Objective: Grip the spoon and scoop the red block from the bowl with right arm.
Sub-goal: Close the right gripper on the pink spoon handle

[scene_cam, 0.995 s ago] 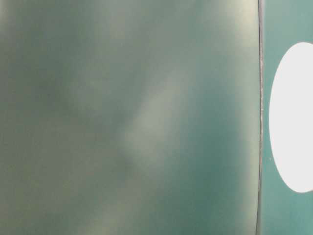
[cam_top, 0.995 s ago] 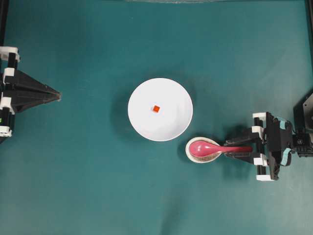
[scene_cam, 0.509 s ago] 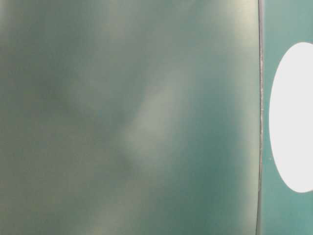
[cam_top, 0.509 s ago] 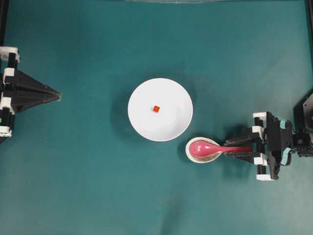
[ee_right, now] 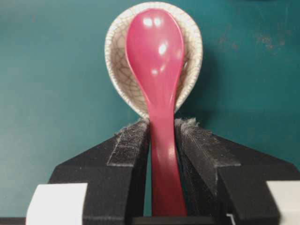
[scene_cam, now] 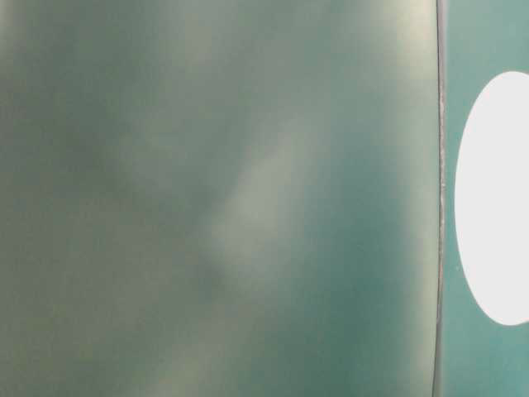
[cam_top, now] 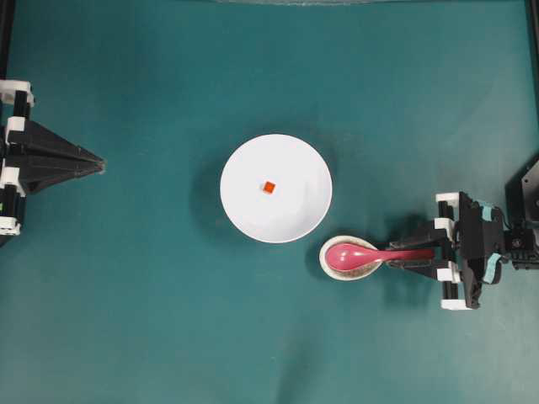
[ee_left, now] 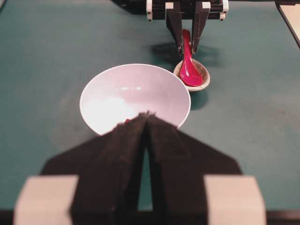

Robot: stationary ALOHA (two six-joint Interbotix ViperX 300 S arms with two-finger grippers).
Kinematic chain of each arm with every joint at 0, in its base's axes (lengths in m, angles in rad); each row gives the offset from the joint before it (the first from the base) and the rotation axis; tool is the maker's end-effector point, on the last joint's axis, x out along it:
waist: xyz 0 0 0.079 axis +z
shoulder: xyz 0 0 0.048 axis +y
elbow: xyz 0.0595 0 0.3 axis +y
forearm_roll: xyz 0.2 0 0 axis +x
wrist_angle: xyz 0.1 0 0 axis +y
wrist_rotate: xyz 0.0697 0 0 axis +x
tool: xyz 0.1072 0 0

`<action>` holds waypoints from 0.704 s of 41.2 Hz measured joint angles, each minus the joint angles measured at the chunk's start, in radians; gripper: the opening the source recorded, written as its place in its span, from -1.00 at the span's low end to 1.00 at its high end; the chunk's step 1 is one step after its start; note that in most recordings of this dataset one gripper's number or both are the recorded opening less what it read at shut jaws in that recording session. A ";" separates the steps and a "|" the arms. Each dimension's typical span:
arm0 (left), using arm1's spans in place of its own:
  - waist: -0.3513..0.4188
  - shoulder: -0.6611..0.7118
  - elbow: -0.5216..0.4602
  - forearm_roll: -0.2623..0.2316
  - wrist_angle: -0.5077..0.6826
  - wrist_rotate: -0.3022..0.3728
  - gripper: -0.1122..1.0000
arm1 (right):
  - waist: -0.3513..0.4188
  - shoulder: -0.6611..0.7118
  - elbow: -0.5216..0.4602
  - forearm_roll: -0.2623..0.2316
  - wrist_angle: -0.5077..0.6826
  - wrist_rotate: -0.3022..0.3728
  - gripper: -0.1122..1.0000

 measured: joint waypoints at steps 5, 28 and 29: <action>-0.002 0.000 0.002 0.000 -0.002 0.000 -0.77 | 0.000 0.000 0.002 -0.002 0.000 -0.002 -0.22; -0.002 0.000 0.000 0.000 0.000 0.002 -0.77 | 0.000 0.000 0.000 0.000 0.000 -0.002 -0.32; 0.000 0.000 0.002 0.000 0.000 0.002 -0.77 | 0.000 0.000 0.000 -0.002 0.000 -0.002 -0.32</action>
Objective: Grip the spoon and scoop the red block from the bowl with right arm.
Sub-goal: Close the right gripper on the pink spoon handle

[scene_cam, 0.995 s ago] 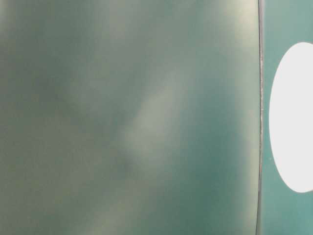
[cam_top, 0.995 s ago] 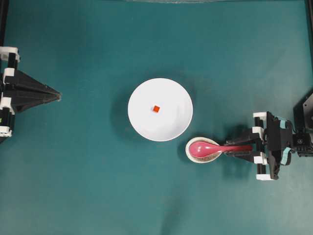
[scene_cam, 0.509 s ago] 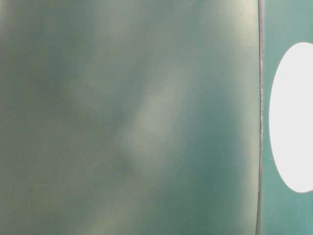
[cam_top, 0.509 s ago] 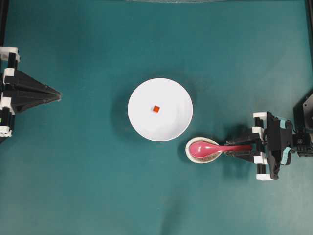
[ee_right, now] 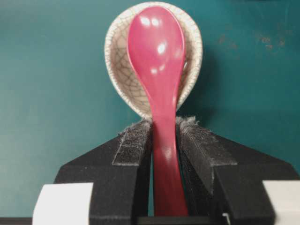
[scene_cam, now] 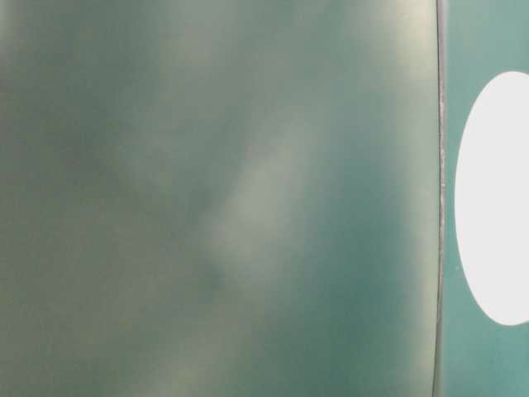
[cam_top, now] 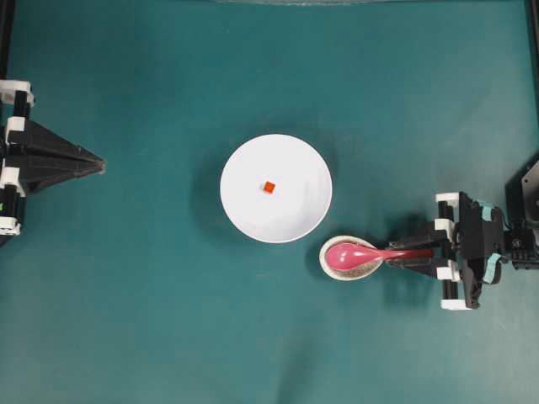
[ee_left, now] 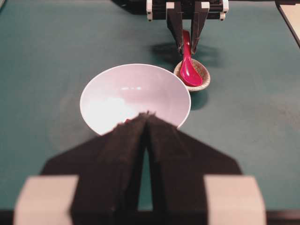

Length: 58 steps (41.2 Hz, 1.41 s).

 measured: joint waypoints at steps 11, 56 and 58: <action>-0.002 0.000 -0.002 0.000 0.000 0.000 -0.77 | -0.009 -0.025 0.000 0.000 0.021 0.000 -0.30; -0.002 0.000 0.000 0.000 0.000 0.002 -0.77 | -0.014 -0.080 0.000 -0.003 0.121 -0.003 0.12; -0.002 0.000 -0.002 0.000 0.000 0.002 -0.77 | -0.015 -0.080 0.002 -0.003 0.120 -0.003 0.12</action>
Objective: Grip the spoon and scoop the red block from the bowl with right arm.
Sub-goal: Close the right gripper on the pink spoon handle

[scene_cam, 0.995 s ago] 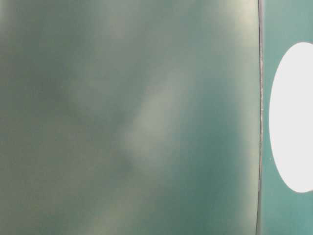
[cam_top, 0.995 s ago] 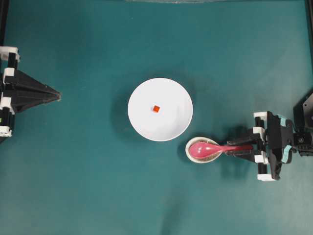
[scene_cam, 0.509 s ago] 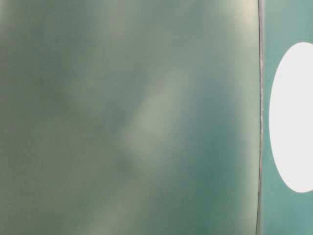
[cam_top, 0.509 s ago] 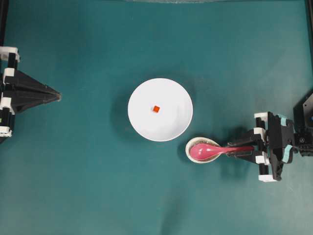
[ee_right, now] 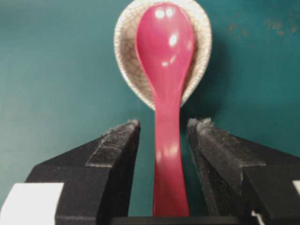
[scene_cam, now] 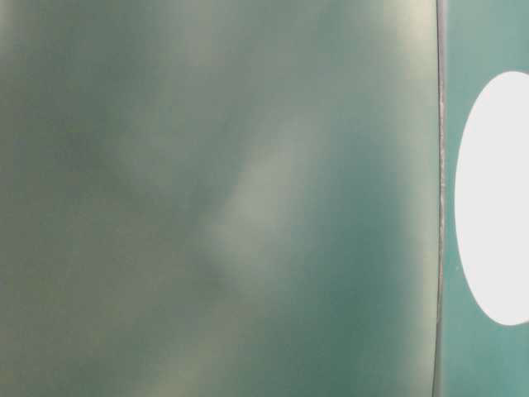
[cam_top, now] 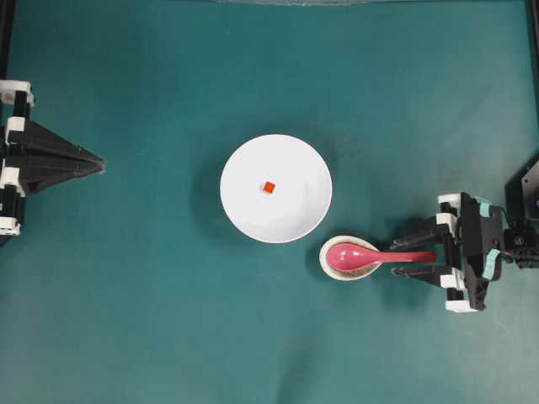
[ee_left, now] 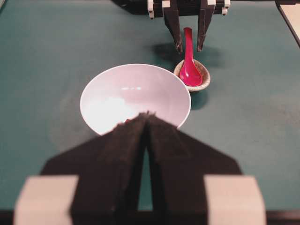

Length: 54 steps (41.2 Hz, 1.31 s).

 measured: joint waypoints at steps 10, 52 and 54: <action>0.000 0.000 0.000 0.000 0.000 0.000 -0.77 | 0.000 0.000 0.000 0.002 0.000 0.000 0.12; 0.002 -0.002 0.000 0.000 0.000 0.000 -0.77 | -0.006 0.000 -0.017 0.005 -0.002 -0.110 0.11; 0.002 0.000 0.000 0.000 0.000 0.000 -0.77 | -0.005 0.000 -0.020 0.005 0.000 -0.129 0.11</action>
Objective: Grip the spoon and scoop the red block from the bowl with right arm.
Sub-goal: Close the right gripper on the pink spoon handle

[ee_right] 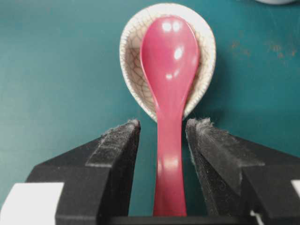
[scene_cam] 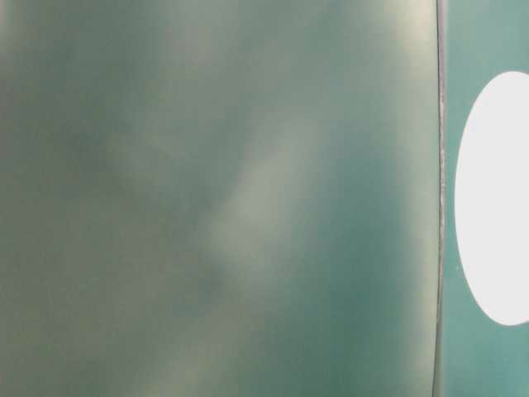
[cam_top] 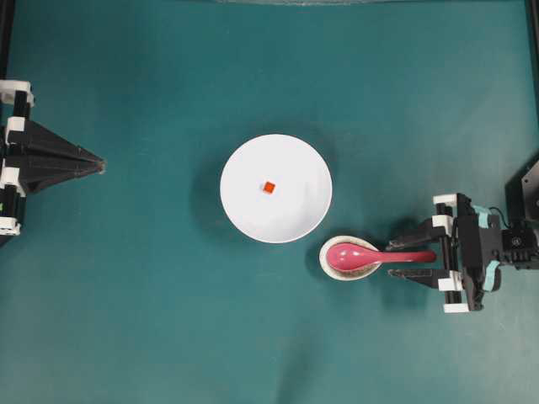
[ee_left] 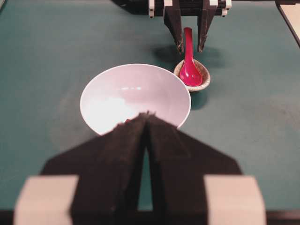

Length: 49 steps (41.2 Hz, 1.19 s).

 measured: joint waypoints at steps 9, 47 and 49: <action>0.000 0.000 0.002 0.000 0.000 -0.002 -0.77 | 0.000 0.000 -0.002 -0.002 0.000 -0.018 0.07; -0.002 0.000 0.002 0.000 0.000 0.000 -0.77 | -0.015 0.000 0.000 0.000 0.026 -0.017 -0.01; 0.000 -0.002 0.002 0.000 0.000 -0.002 -0.77 | -0.015 0.000 0.002 0.000 0.026 -0.012 -0.01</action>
